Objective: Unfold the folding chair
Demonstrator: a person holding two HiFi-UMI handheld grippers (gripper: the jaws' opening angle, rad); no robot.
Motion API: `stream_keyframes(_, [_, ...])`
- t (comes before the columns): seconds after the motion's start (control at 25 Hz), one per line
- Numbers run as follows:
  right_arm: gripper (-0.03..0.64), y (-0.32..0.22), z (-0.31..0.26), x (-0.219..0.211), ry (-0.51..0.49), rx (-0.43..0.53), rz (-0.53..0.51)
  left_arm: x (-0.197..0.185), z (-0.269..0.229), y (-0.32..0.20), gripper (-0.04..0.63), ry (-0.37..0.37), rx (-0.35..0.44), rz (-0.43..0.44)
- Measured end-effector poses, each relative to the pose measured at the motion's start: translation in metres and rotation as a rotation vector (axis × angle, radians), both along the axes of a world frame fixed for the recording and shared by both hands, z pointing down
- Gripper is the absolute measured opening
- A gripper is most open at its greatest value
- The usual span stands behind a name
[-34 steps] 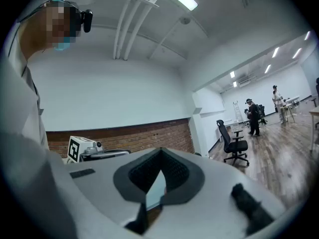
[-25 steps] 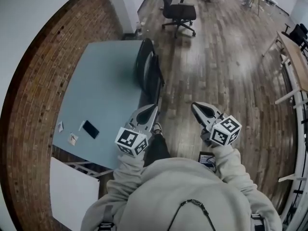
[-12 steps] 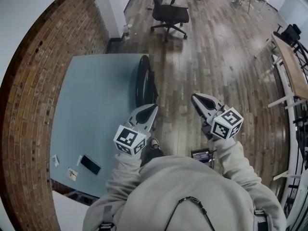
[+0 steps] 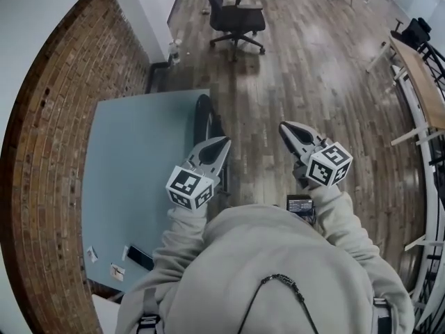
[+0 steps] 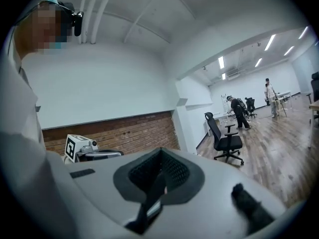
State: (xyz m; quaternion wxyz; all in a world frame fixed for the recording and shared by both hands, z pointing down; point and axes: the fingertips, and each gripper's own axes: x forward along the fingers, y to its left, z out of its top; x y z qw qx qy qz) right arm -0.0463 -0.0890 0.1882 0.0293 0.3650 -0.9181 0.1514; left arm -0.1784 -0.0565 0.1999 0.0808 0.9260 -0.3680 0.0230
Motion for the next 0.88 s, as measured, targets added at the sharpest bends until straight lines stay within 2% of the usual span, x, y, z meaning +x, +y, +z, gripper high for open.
stream_keyframes(0.2, [0.008, -0.027, 0.008, -0.009, 0.004, -0.042, -0.034, 0.001, 0.017, -0.023, 0.005, -0.047, -0.066, -0.011])
stream_keyframes(0.28, [0.008, -0.032, 0.019, -0.023, 0.012, -0.075, -0.064, -0.012, 0.027, -0.029, 0.005, -0.065, -0.087, -0.068])
stream_keyframes(0.36, [0.008, -0.037, 0.037, -0.038, 0.025, -0.12, -0.096, -0.033, 0.041, -0.039, 0.005, -0.067, -0.101, -0.165])
stream_keyframes(0.4, [0.008, -0.039, 0.051, -0.047, 0.04, -0.155, -0.113, -0.041, 0.054, -0.042, 0.166, -0.077, -0.118, -0.197])
stream_keyframes(0.44, [0.008, -0.041, 0.07, -0.058, 0.062, -0.201, -0.13, -0.048, 0.069, -0.046, 0.333, -0.104, -0.142, -0.217])
stream_keyframes(0.48, [0.135, -0.044, 0.092, -0.069, 0.084, -0.259, -0.146, -0.056, 0.087, -0.052, 0.374, -0.149, -0.166, -0.236])
stream_keyframes(0.52, [0.201, -0.048, 0.119, -0.08, 0.104, -0.33, -0.158, -0.065, 0.106, -0.058, 0.401, -0.208, -0.192, -0.26])
stream_keyframes(0.56, [0.222, -0.049, 0.151, -0.091, 0.128, -0.413, -0.166, -0.077, 0.126, -0.062, 0.414, -0.27, -0.227, -0.292])
stream_keyframes(0.64, [0.252, -0.035, 0.227, -0.106, 0.198, -0.593, -0.181, -0.101, 0.174, -0.06, 0.422, -0.362, -0.35, -0.369])
stream_keyframes(0.68, [0.261, -0.025, 0.27, -0.113, 0.239, -0.675, -0.187, -0.11, 0.198, -0.057, 0.422, -0.375, -0.422, -0.396])
stream_keyframes(0.76, [0.282, -0.018, 0.348, -0.133, 0.284, -0.802, -0.187, -0.114, 0.233, -0.061, 0.422, -0.31, -0.529, -0.388])
stream_keyframes(0.84, [0.29, -0.023, 0.406, -0.163, 0.272, -0.891, -0.167, -0.107, 0.249, -0.066, 0.422, -0.234, -0.572, -0.325])
stream_keyframes(0.88, [0.293, -0.028, 0.428, -0.177, 0.267, -0.92, -0.148, -0.105, 0.253, -0.067, 0.42, -0.242, -0.565, -0.294])
